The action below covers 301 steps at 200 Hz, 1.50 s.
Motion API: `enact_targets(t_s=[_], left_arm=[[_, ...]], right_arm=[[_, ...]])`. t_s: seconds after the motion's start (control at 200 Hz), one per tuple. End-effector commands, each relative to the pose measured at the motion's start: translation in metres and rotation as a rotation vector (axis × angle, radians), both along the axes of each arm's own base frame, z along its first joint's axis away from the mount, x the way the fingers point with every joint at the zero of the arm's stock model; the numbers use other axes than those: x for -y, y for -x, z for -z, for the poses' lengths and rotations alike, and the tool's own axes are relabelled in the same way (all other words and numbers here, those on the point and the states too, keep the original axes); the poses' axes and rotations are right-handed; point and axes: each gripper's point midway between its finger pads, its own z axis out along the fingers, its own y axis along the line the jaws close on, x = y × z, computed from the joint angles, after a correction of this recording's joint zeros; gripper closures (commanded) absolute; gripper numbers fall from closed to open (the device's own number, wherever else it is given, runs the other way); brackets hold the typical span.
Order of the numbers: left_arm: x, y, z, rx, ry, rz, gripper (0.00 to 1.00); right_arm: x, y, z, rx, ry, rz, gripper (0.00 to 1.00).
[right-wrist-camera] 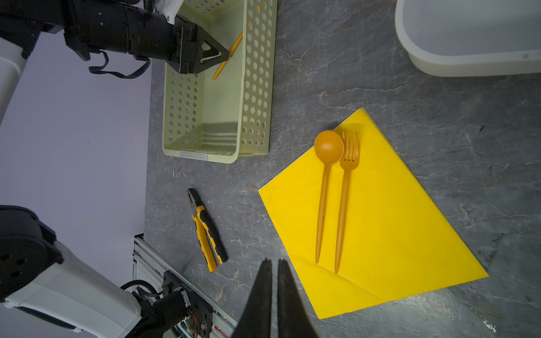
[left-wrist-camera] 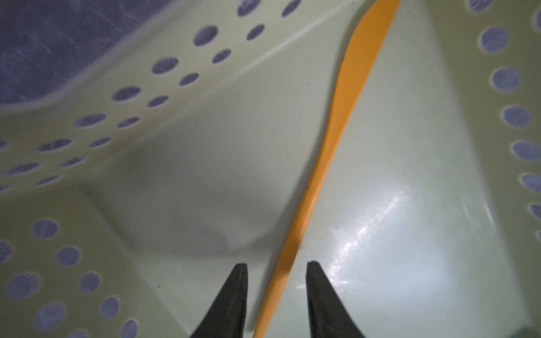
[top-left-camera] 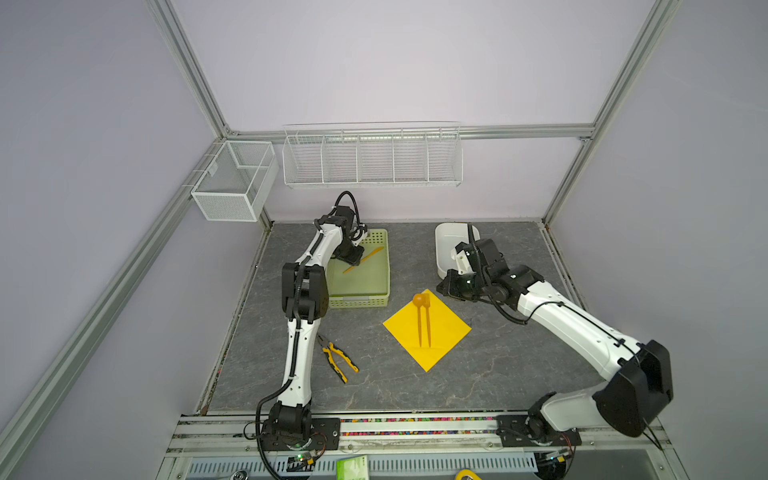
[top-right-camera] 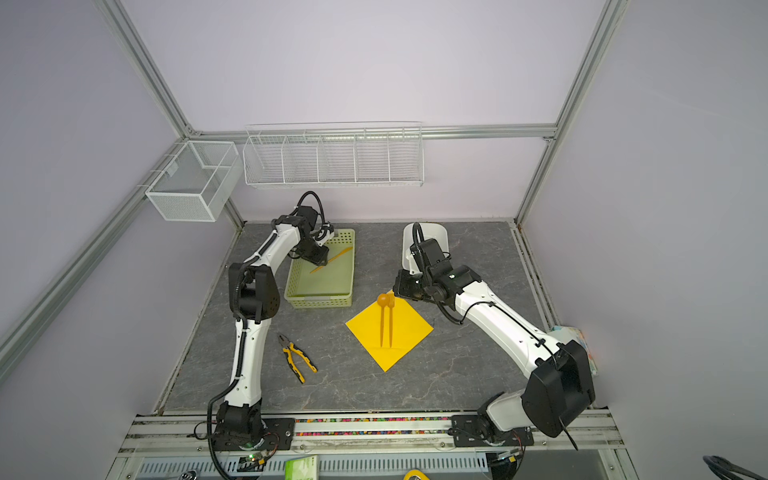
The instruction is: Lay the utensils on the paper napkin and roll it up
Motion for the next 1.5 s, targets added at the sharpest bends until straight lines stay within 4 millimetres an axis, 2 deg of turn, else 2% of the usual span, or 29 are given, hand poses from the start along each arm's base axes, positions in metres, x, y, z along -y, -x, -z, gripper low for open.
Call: enact_targets(t_s=[0.0, 0.16, 0.385, 0.61, 0.86, 1.15, 1.35, 1.5], left_arm=[[0.005, 0.012, 0.010, -0.068, 0.021, 0.039, 0.68], [0.010, 0.014, 0.017, -0.087, 0.045, 0.058, 0.72], [0.009, 0.014, 0.023, -0.099, 0.037, 0.049, 0.86], [0.010, 0.016, 0.013, -0.092, 0.033, 0.042, 0.98], [0.018, 0.023, -0.026, -0.039, 0.118, 0.004, 1.00], [0.020, 0.049, -0.081, 0.025, 0.205, -0.041, 1.00], [0.024, 0.074, -0.123, 0.066, 0.292, -0.065, 1.00], [0.031, 0.098, -0.151, 0.089, 0.396, -0.088, 1.00]], right_arm=[[0.000, -0.002, 0.000, 0.005, -0.014, 0.000, 0.89], [0.002, -0.002, 0.001, 0.003, -0.011, 0.007, 0.89], [0.005, -0.001, -0.002, 0.007, -0.011, 0.013, 0.90], [0.006, -0.001, -0.005, 0.014, -0.015, 0.018, 0.90], [0.008, 0.002, -0.015, 0.031, -0.037, 0.027, 0.90], [0.005, 0.003, -0.025, 0.050, -0.102, 0.063, 0.84], [-0.016, -0.004, -0.041, 0.059, -0.215, 0.078, 0.74], [-0.047, -0.016, -0.062, 0.068, -0.369, 0.077, 0.69]])
